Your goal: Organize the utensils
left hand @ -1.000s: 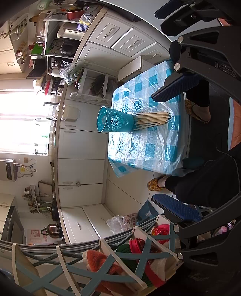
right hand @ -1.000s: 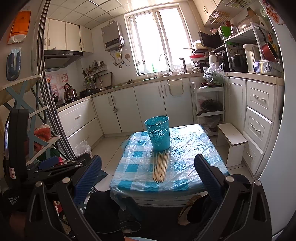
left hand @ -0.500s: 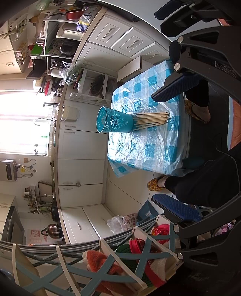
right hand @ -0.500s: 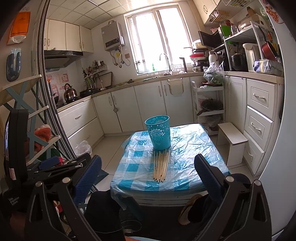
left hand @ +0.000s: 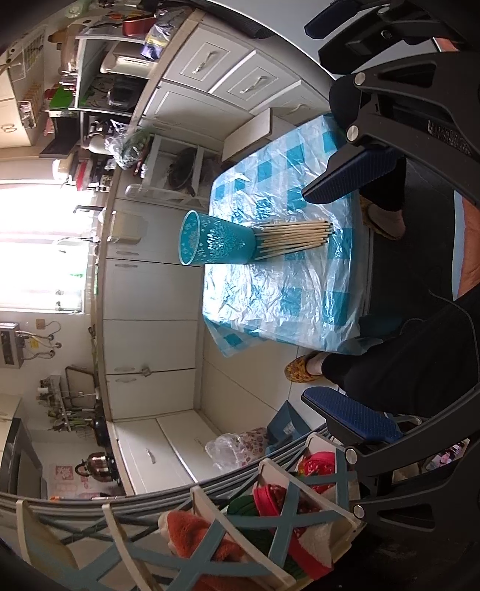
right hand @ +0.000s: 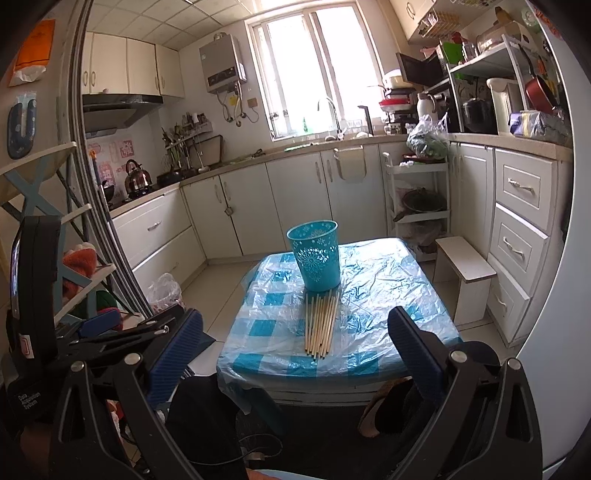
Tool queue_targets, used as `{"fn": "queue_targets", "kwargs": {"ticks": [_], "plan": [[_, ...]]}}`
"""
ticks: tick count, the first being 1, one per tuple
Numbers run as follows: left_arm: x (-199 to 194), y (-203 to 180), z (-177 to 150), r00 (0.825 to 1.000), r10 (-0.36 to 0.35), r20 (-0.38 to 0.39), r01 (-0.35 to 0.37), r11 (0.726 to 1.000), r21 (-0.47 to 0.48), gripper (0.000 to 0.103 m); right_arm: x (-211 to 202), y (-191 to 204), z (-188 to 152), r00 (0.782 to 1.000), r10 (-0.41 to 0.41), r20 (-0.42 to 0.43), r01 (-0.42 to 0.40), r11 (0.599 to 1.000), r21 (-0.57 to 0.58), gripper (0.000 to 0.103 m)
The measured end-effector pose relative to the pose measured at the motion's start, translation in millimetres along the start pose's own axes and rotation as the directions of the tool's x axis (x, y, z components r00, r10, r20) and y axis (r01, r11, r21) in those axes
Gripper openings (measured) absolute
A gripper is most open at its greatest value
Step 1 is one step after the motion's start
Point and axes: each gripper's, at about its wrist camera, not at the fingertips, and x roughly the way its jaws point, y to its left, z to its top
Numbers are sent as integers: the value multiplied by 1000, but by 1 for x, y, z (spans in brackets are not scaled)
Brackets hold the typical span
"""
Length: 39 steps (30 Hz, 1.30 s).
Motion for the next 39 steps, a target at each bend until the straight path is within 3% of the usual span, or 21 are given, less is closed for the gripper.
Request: {"fn": "queue_targets", "kwargs": {"ticks": [6, 9, 13, 16, 21, 23, 30, 36, 39], "plan": [[62, 2, 9, 995, -20, -95, 20, 1000, 2, 95, 64, -29, 1, 992, -67, -109, 68, 998, 5, 96], [96, 2, 14, 991, -17, -132, 17, 1000, 1, 95, 112, -47, -4, 970, -107, -219, 106, 994, -15, 93], [138, 0, 18, 983, -24, -182, 21, 1000, -18, 95, 192, -71, -15, 940, -85, -331, 82, 996, -23, 56], [171, -3, 18, 974, -24, -223, 20, 1000, -23, 95, 241, -86, -21, 912, -77, -402, 78, 997, -16, 38], [231, -5, 19, 956, -27, -293, 20, 999, -29, 95, 315, -89, -32, 881, -39, -471, 68, 997, 46, 22], [249, -6, 20, 949, -34, -314, 23, 999, -38, 95, 339, -88, -34, 875, -47, -481, 74, 997, 37, 21], [309, -14, 29, 931, -47, -362, 29, 998, -57, 95, 371, -97, -27, 867, -121, -483, 93, 992, -82, 14], [359, -37, 36, 925, -30, -379, 28, 1000, -11, 95, 370, -100, -25, 839, -96, -535, 3, 985, -172, 6], [388, -50, 36, 914, -13, -405, 23, 1000, 20, 82, 372, -112, -17, 821, -78, -565, -15, 987, -159, 6]]}}
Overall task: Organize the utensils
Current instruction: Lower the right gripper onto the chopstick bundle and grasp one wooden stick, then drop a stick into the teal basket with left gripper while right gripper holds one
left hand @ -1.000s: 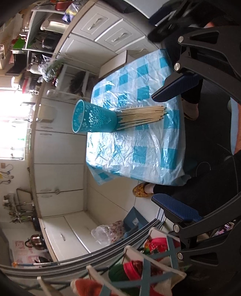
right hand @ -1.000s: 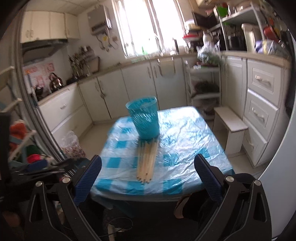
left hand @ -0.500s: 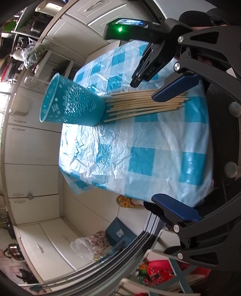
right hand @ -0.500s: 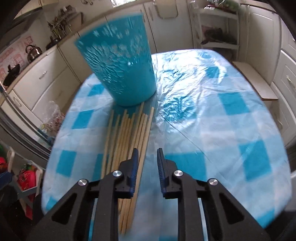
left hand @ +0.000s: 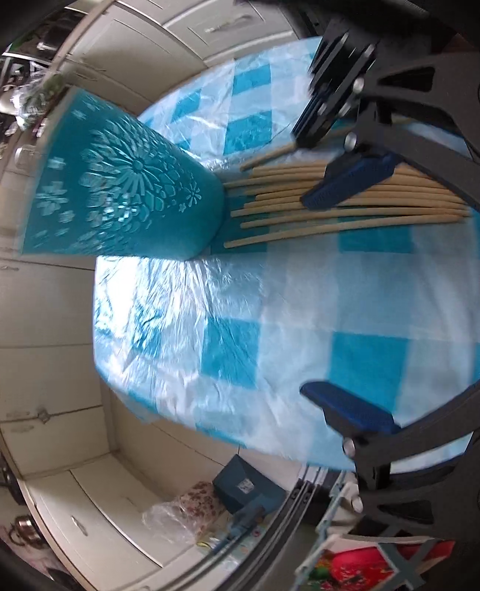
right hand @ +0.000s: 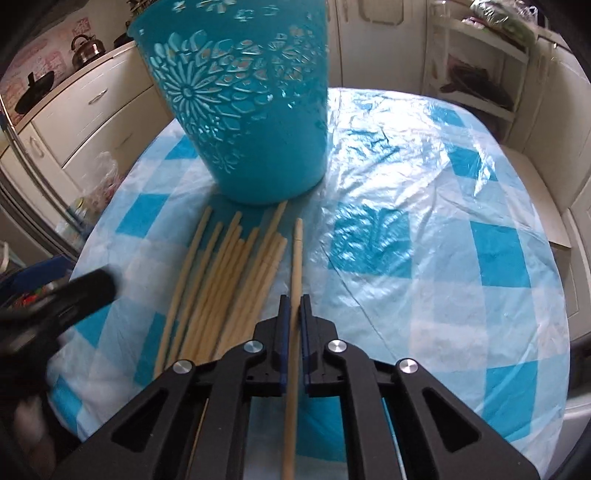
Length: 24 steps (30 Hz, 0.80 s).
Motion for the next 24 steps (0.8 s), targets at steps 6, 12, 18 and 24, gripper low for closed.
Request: {"fn": "queue_targets", "kwargs": {"ticks": [6, 12, 18, 24], "plan": [[33, -16, 15, 999, 47, -27, -46, 999, 19, 74, 0, -14, -9, 995, 94, 29, -96, 992, 82, 6], [46, -29, 25, 997, 75, -18, -74, 997, 38, 69, 4, -16, -7, 993, 110, 35, -112, 989, 91, 6], [42, -40, 28, 1000, 8, -9, -7, 994, 105, 9, 5, -16, -12, 988, 147, 42, -151, 981, 121, 6], [32, -18, 25, 986, -142, -91, 148, 986, 70, 5, 7, -19, -11, 986, 163, 47, -168, 976, 137, 6]]}}
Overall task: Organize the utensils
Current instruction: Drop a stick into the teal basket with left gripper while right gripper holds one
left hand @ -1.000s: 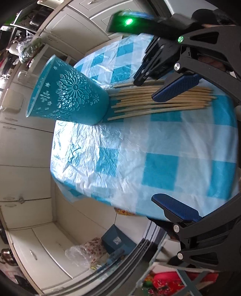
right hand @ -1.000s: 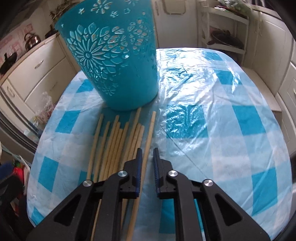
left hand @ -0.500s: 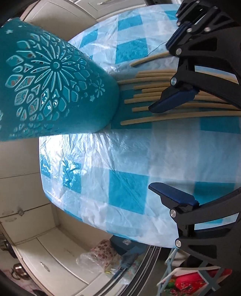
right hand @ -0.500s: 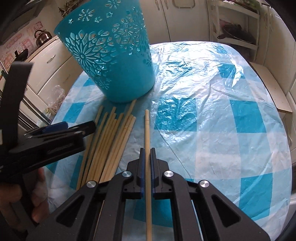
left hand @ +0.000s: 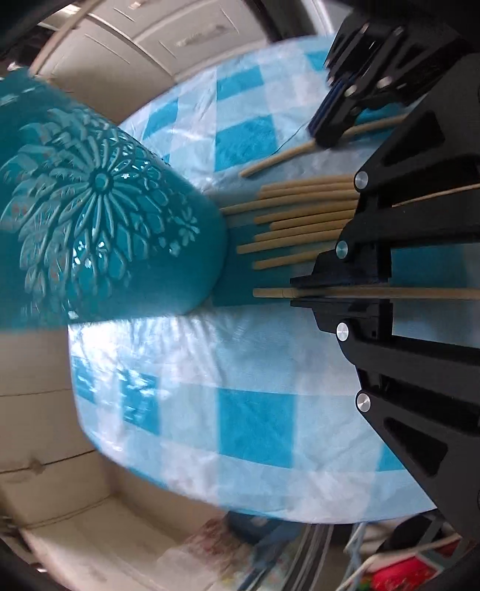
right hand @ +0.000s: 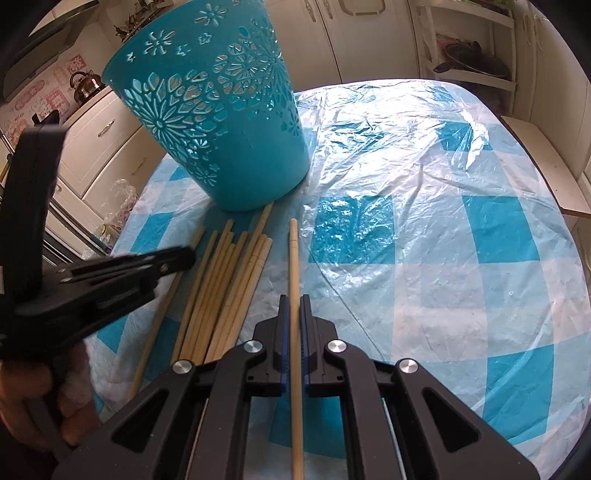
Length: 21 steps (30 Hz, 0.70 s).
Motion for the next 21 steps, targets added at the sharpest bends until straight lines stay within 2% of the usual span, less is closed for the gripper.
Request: {"fn": "queue_targets", "kwargs": {"ticks": [3, 6, 7, 8, 10, 11, 12, 13, 14, 17, 19, 21], "plan": [[-38, 14, -7, 994, -108, 13, 108, 994, -27, 5, -1, -3, -2, 1000, 15, -2, -15, 1000, 17, 6], [-82, 21, -3, 969, -239, 66, 243, 969, -50, 5, -1, -6, -2, 999, 32, -4, -32, 999, 39, 6], [-109, 21, 4, 951, -285, 122, 291, 956, -41, 5, -1, -9, -1, 999, 32, -4, -31, 999, 41, 6], [-122, 21, 12, 940, -302, 156, 311, 950, -33, 5, 0, -9, -1, 999, 33, -3, -33, 998, 45, 6], [-159, 19, 33, 902, -333, 274, 349, 937, -12, 5, 1, -9, -1, 999, 34, -1, -34, 998, 48, 6], [-175, 18, 48, 875, -342, 342, 364, 931, -2, 5, 1, -9, 0, 999, 34, 1, -34, 998, 49, 6], [-190, 16, 62, 847, -329, 417, 360, 933, 5, 5, 1, -9, 0, 999, 34, 3, -35, 998, 50, 6], [-197, 13, 77, 828, -311, 466, 347, 938, 8, 5, 0, -10, -3, 999, 37, 5, -37, 998, 49, 6], [-205, 10, 88, 801, -298, 519, 342, 940, 11, 5, 0, -10, -3, 999, 38, 8, -38, 998, 49, 6], [-211, 1, 128, 732, -225, 643, 314, 949, -26, 5, -2, -10, -7, 999, 44, 10, -44, 998, 52, 6], [-207, 0, 145, 703, -163, 693, 279, 959, -58, 5, -2, -8, -6, 999, 44, 7, -45, 998, 52, 6], [-193, 1, 160, 673, -138, 727, 278, 957, -76, 5, -1, -8, -6, 999, 48, 2, -48, 997, 52, 6]]}}
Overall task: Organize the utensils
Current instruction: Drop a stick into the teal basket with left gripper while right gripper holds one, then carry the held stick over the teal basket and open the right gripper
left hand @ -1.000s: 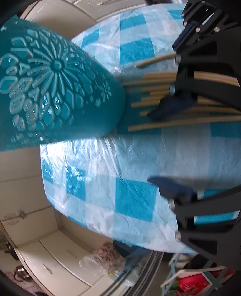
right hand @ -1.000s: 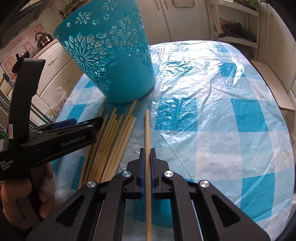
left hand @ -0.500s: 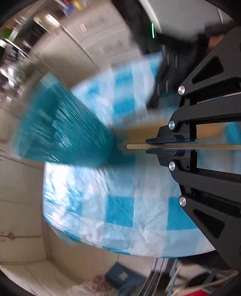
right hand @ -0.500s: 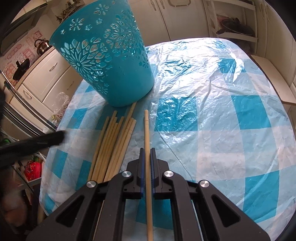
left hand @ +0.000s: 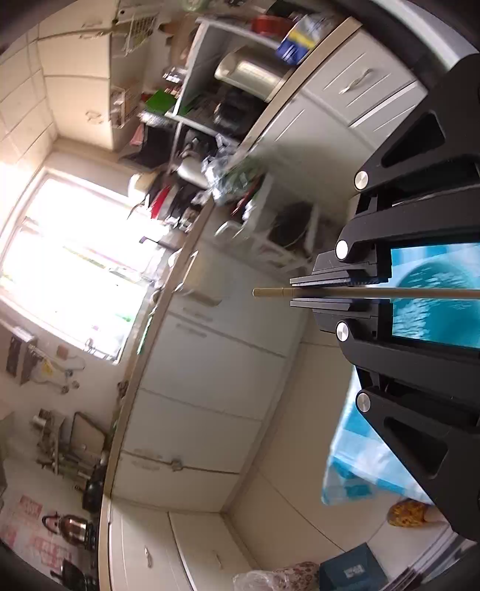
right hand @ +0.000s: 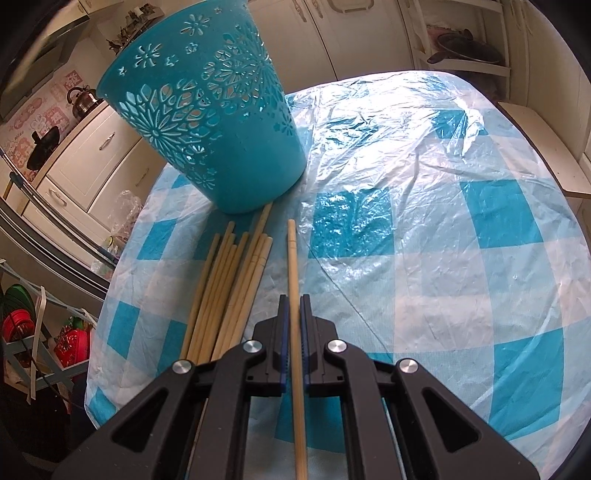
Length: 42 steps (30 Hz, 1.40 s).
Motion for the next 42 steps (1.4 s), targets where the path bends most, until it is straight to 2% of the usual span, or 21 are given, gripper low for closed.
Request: {"fn": "queue_targets", "kwargs": {"ticks": [2, 5, 8, 14, 17, 18, 20, 22, 24, 27, 29, 31, 32, 34, 35, 37, 38, 39, 40, 41, 42], "plan": [[17, 5, -1, 998, 56, 30, -56, 998, 3, 5, 1, 0, 2, 1000, 5, -5, -5, 1000, -4, 7], [43, 10, -10, 995, 101, 10, -101, 995, 13, 5, 2, 0, 4, 1000, 13, -12, -13, 1000, -3, 7], [52, 15, -23, 991, 137, 1, -136, 990, 47, 5, 3, -1, 4, 1000, 19, -15, -19, 1000, 1, 7], [60, 28, -55, 976, 194, -98, -182, 976, 120, 6, 1, 2, 4, 1000, 5, -14, -5, 1000, -23, 7], [58, 34, -68, 962, 217, -166, -192, 969, 156, 8, 1, 9, 4, 1000, 17, -14, -17, 998, -56, 21], [57, 36, -71, 956, 225, -190, -195, 967, 164, 14, 1, 13, 3, 1000, 7, -10, -8, 997, -71, 28], [46, 41, -77, 947, 236, -217, -204, 966, 162, 27, 0, 17, 2, 999, -43, 8, 44, 994, -105, 30], [26, 45, -78, 947, 245, -209, -215, 964, 154, 49, -1, 14, 3, 999, -44, 14, 45, 995, -88, 30], [5, 51, -78, 949, 244, -202, -216, 965, 149, 55, -1, 11, 4, 999, -32, 18, 33, 998, -61, 30], [-26, 59, -78, 949, 234, -211, -208, 968, 138, 62, 1, 17, 4, 997, -69, 30, 71, 993, -98, 30], [-50, 64, -81, 950, 222, -219, -198, 972, 126, 66, 5, 29, 3, 988, -144, 51, 151, 973, -176, 24], [-68, 67, -85, 950, 212, -228, -189, 975, 118, 69, 7, 39, 0, 971, -224, 81, 238, 936, -261, 10], [-78, 69, -89, 950, 206, -234, -184, 976, 114, 70, 8, 41, -1, 971, -224, 80, 237, 932, -273, 6], [-94, 75, -96, 947, 196, -254, -174, 979, 106, 72, 4, 38, -1, 979, -195, 54, 202, 948, -247, 6], [-103, 78, -100, 945, 193, -265, -172, 980, 100, 73, -6, 30, 0, 990, -137, 43, 143, 972, -189, 6], [-117, 84, -107, 943, 186, -277, -168, 982, 88, 75, -31, 19, 6, 997, -14, 79, 21, 996, -88, 6], [-126, 88, -112, 942, 182, -281, -166, 983, 79, 76, -55, 15, 12, 988, 61, 141, -56, 998, -39, 6], [-132, 91, -116, 941, 182, -285, -168, 983, 73, 79, -71, 15, 16, 976, 103, 192, -100, 995, -23, 6], [-139, 96, -123, 938, 181, -295, -170, 983, 64, 80, -91, 16, 22, 956, 150, 252, -151, 988, -15, 6], [-145, 101, -130, 934, 178, -310, -169, 984, 53, 80, -115, 22, 32, 919, 203, 337, -209, 978, -20, 6], [-147, 104, -134, 931, 173, -320, -168, 985, 44, 80, -128, 27, 42, 895, 224, 386, -229, 973, -35, 6]]}}
